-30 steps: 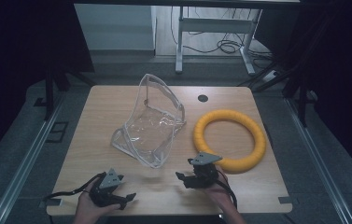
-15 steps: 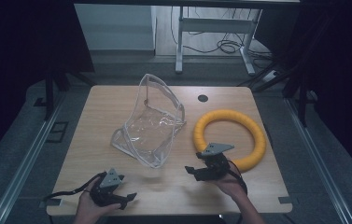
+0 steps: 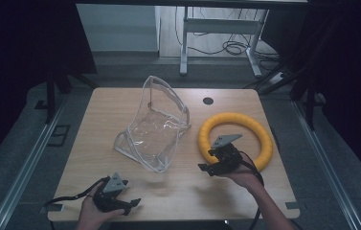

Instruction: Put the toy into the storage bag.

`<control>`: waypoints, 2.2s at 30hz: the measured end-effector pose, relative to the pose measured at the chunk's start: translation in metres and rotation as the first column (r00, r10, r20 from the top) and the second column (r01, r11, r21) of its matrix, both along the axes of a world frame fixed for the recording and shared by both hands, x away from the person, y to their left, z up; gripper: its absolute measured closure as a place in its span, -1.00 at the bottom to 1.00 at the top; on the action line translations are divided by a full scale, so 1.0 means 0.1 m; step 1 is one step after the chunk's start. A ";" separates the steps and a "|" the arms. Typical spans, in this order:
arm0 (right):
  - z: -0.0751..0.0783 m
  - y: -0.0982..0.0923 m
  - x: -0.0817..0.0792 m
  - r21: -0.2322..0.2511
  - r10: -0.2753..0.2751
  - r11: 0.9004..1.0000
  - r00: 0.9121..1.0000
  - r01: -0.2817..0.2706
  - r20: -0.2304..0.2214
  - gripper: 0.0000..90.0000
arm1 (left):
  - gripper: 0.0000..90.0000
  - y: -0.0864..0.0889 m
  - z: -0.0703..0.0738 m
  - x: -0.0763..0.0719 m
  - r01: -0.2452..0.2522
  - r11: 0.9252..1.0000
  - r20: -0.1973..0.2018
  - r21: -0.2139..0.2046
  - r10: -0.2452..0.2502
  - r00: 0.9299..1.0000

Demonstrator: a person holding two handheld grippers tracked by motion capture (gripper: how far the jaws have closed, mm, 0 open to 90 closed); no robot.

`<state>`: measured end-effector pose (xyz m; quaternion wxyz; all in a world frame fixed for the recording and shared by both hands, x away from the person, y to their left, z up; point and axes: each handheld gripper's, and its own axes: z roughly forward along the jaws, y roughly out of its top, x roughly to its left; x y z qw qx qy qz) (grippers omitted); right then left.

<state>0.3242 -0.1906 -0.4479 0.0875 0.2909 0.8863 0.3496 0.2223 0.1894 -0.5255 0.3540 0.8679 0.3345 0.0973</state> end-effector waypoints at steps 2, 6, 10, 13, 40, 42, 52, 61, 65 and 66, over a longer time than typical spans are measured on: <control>0.01 -0.01 0.01 -0.008 0.000 1.000 1.000 0.000 -0.005 -0.26 | -0.59 0.00 0.00 0.00 0.000 1.000 -0.001 0.000 0.000 1.000; 0.06 -0.07 0.11 -0.059 -0.004 0.998 1.000 0.003 -0.021 -0.19 | -0.59 -0.02 -0.02 0.01 0.004 1.000 -0.009 0.005 -0.004 1.000; 0.06 -0.10 0.18 -0.102 -0.006 0.995 0.999 0.000 -0.052 -0.20 | -0.59 -0.02 -0.02 0.01 -0.001 1.000 -0.009 -0.001 0.001 1.000; 0.05 -0.12 0.22 -0.121 -0.007 0.993 0.998 -0.001 -0.065 -0.20 | -0.59 -0.02 -0.02 0.02 -0.001 1.000 -0.009 -0.001 0.001 1.000; -0.28 -0.29 0.40 -0.337 -0.069 0.941 0.984 0.010 -0.165 -0.19 | -0.59 -0.03 -0.03 0.02 0.000 1.000 -0.020 -0.002 0.000 1.000; -0.33 -0.26 0.41 -0.362 -0.062 0.932 0.982 -0.006 -0.177 -0.20 | -0.59 -0.03 -0.03 0.02 -0.001 1.000 -0.019 -0.001 0.001 1.000; -0.43 -0.22 0.47 -0.415 -0.050 0.909 0.977 -0.042 -0.208 -0.20 | -0.59 -0.03 -0.03 0.02 0.002 1.000 -0.018 0.004 -0.002 1.000; -0.50 -0.21 0.53 -0.439 -0.040 0.896 0.973 -0.065 -0.227 -0.13 | -0.59 -0.03 -0.03 0.02 0.004 1.000 -0.019 0.005 -0.004 1.000; -0.51 -0.18 0.54 -0.446 -0.030 0.892 0.971 -0.081 -0.236 -0.07 | -0.59 -0.03 -0.03 0.02 0.004 1.000 -0.018 0.005 -0.004 1.000; -0.51 -0.18 0.55 -0.445 -0.026 0.891 0.971 -0.086 -0.239 -0.05 | -0.59 -0.03 -0.03 0.02 0.004 1.000 -0.018 0.006 -0.004 1.000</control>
